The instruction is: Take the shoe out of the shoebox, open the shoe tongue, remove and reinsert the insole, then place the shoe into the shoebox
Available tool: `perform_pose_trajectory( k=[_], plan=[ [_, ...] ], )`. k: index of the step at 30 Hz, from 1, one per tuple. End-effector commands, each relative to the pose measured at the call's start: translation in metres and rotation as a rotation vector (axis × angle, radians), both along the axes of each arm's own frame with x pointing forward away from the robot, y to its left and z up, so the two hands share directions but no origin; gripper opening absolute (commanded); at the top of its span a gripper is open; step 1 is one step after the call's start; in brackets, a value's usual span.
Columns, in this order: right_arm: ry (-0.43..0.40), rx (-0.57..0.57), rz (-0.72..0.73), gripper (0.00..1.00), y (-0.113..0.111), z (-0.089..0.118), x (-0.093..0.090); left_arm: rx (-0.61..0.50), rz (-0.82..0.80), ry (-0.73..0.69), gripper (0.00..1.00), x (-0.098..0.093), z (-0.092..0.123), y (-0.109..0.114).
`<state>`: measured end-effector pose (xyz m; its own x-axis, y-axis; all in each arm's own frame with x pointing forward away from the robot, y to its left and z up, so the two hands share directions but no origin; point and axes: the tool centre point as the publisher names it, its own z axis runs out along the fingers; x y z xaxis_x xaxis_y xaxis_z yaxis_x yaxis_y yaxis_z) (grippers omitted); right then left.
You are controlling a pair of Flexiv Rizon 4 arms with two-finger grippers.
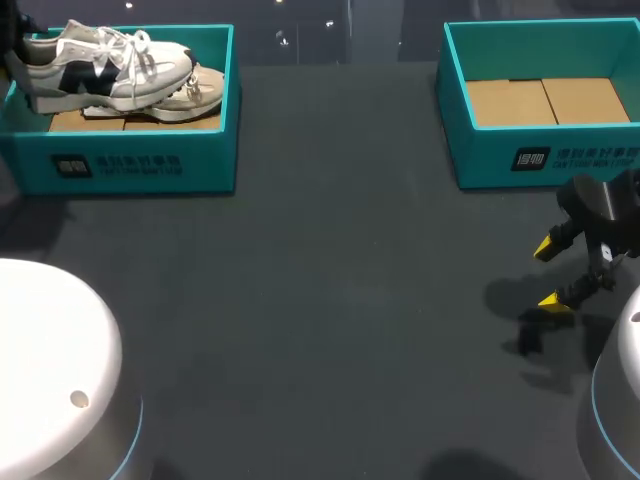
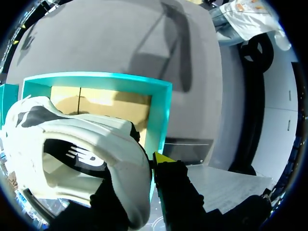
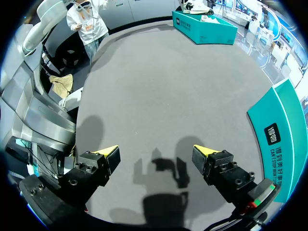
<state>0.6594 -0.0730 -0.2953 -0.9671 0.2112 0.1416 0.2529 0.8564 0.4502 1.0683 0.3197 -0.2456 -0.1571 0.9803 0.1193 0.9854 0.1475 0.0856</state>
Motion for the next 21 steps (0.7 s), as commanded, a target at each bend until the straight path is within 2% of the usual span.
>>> perform_pose_trajectory(
  k=[1, 11, 21],
  plan=[
    [-0.001, -0.003, -0.001, 1.00, 0.000, 0.000, -0.001, 0.000, -0.001, -0.020, 0.00, -0.006, 0.030, -0.002],
    [-0.001, -0.003, -0.001, 1.00, 0.000, 0.000, -0.001, 0.014, -0.016, -0.049, 0.00, -0.029, 0.082, -0.024],
    [-0.001, -0.003, -0.001, 1.00, 0.000, 0.000, -0.001, 0.036, -0.044, -0.071, 0.00, -0.062, 0.130, -0.057]
  ],
)
